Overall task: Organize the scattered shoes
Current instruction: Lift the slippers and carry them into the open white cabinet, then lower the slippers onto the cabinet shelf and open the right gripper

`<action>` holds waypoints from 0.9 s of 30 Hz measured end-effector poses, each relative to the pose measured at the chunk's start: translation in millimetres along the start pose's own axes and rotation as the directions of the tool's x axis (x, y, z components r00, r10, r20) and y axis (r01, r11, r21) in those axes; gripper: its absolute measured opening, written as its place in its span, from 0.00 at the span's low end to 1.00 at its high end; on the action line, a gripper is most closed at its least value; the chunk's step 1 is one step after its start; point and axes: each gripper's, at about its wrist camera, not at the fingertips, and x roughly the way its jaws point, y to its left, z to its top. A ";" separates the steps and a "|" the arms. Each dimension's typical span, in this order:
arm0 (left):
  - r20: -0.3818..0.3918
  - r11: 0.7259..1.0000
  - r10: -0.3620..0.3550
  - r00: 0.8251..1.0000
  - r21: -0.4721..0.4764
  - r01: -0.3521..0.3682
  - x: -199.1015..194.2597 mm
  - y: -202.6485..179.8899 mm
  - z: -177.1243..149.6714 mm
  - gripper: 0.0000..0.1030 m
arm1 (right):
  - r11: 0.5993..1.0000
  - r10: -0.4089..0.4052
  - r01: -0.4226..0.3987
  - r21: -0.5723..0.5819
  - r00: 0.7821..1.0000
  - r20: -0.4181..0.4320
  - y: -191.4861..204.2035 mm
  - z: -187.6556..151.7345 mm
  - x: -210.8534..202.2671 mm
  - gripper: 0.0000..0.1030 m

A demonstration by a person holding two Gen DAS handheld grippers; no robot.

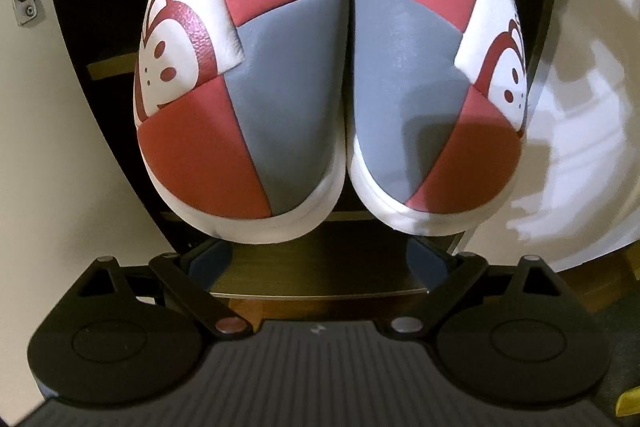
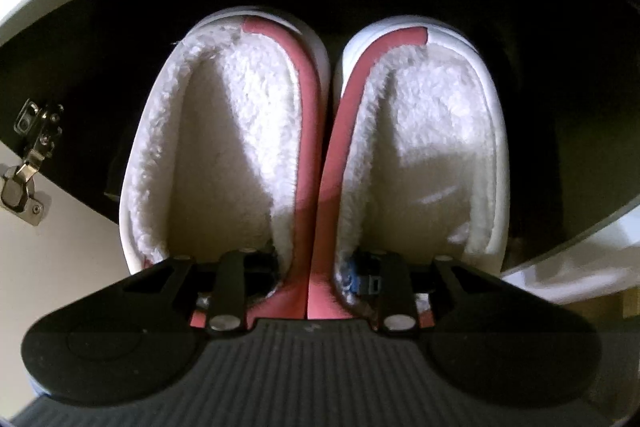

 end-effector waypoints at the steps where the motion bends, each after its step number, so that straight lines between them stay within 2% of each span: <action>1: 0.002 1.000 -0.006 1.000 0.003 0.006 -2.1 1.0 -1.7 0.92 | 1.000 0.002 -0.002 -0.005 1.000 0.015 -1.0 -0.9 -2.7 0.27; 6: -0.003 1.000 -0.024 1.000 0.011 0.024 -9.8 5.2 -7.2 0.91 | 0.999 0.015 -0.011 -0.046 0.996 0.091 -3.9 -7.4 -14.4 0.28; 11: -0.019 0.999 -0.046 0.999 0.009 0.046 -23.9 14.6 -12.2 0.85 | 0.996 0.038 -0.023 -0.085 0.983 0.178 -8.0 -14.5 -23.7 0.28; 16: -0.023 0.997 -0.073 0.997 0.029 0.073 -42.7 23.8 -18.6 0.84 | 0.995 0.056 -0.037 -0.088 0.975 0.215 -11.6 -11.0 -29.3 0.29; 22: -0.011 0.995 -0.092 0.996 0.039 0.092 -67.4 38.1 -26.1 0.84 | 0.992 0.058 -0.024 -0.120 0.957 0.284 -16.1 -0.3 -33.6 0.46; 23: -0.013 0.995 -0.096 0.995 0.040 0.096 -70.2 40.3 -27.6 0.84 | 0.992 0.058 -0.021 -0.125 0.953 0.299 -14.9 -0.8 -31.8 0.51; 25: -0.013 0.994 -0.097 0.995 0.047 0.097 -75.6 42.7 -30.4 0.84 | 0.989 0.069 -0.017 -0.146 0.932 0.357 -16.3 -0.8 -29.1 0.60; 27: -0.011 0.994 -0.097 0.995 0.048 0.098 -81.3 45.2 -32.5 0.84 | 0.986 0.079 -0.013 -0.166 0.915 0.396 -18.2 1.5 -26.9 0.64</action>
